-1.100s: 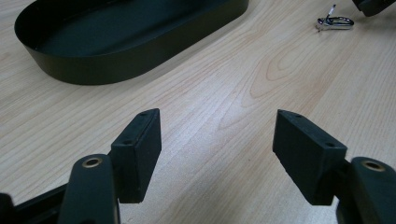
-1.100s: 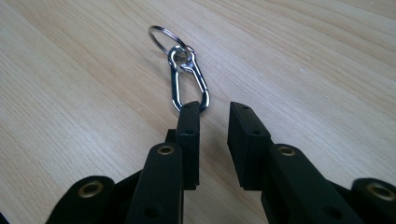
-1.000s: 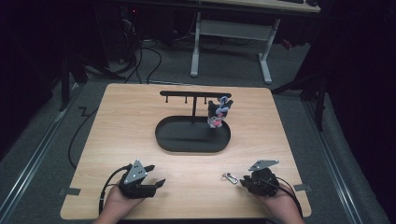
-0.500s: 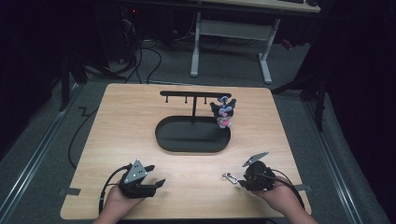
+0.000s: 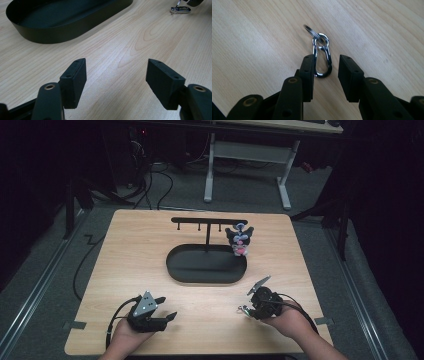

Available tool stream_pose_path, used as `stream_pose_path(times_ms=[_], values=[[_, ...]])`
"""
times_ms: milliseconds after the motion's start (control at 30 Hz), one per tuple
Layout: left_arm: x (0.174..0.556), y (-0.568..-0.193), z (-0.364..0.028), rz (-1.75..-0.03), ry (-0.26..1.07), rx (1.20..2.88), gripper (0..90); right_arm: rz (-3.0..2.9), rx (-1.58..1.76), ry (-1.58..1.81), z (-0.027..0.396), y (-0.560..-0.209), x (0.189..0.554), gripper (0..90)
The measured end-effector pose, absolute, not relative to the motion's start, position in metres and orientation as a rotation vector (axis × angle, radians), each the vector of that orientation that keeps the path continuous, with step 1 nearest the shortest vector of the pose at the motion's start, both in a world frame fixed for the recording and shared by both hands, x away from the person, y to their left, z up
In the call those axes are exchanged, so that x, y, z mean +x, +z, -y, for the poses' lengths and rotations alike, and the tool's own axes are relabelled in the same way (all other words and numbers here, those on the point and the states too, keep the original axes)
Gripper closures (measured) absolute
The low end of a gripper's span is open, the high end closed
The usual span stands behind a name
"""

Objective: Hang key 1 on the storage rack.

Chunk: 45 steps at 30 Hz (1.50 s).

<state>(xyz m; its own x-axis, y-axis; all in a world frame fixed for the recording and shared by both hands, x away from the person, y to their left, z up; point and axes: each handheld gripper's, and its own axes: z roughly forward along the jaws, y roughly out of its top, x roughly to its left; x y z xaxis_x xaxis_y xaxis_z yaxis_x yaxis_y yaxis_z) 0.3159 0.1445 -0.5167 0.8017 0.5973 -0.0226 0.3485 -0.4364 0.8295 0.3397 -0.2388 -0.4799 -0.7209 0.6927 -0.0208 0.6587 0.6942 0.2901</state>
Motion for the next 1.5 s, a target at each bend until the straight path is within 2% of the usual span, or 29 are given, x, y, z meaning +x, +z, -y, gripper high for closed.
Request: stream_pose_path(times_ms=[233,533,900,1167,1333,1500], values=[[0.316,-0.516,-0.145,-0.701,0.346,2.064,33.6,-2.772,1.069,0.397,0.228,-0.482,0.346,72.3],[0.316,-0.516,-0.146,-0.704,0.345,2.061,33.6,-2.785,1.029,0.4,0.225,-0.483,0.347,87.8],[0.316,-0.516,-0.146,-0.701,0.344,2.062,33.7,-2.784,1.045,0.423,0.223,-0.472,0.347,88.1],[0.316,-0.516,-0.146,-0.702,0.343,2.063,33.7,-2.792,1.089,0.415,0.225,-0.482,0.347,83.2],[0.316,-0.516,-0.146,-0.702,0.345,2.063,33.6,-2.785,1.108,0.442,0.226,-0.486,0.347,87.8],[0.316,-0.516,-0.146,-0.703,0.346,2.063,33.7,-2.78,1.099,0.446,0.227,-0.486,0.346,88.7]])
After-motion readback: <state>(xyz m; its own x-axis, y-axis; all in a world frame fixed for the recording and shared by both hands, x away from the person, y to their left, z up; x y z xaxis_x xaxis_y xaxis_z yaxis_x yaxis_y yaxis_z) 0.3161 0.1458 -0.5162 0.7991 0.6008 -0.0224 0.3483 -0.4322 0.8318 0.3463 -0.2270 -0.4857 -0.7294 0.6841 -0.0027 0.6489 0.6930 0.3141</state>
